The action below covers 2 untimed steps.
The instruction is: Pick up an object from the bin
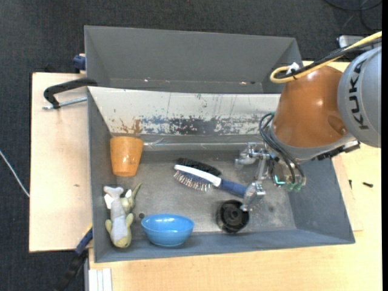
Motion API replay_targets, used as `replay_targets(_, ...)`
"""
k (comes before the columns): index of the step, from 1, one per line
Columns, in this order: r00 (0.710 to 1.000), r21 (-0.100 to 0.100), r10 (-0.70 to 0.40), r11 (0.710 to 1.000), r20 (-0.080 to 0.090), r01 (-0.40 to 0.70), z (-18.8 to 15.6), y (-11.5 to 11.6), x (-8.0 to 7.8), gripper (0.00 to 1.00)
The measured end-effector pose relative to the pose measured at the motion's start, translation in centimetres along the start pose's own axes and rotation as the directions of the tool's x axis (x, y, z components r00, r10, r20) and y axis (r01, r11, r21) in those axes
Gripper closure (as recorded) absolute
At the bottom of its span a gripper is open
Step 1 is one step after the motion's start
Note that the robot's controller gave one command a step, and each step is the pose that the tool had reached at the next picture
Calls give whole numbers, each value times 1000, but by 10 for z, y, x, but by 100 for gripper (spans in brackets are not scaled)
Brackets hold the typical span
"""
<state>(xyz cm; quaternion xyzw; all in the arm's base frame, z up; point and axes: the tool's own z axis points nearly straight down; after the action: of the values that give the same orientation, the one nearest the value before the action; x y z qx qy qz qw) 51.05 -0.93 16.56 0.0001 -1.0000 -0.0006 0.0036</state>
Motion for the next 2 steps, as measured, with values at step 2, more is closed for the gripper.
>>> replay_targets(2, 973, 0, 231, 973, 18, -231, 88, 47, -55, 0)
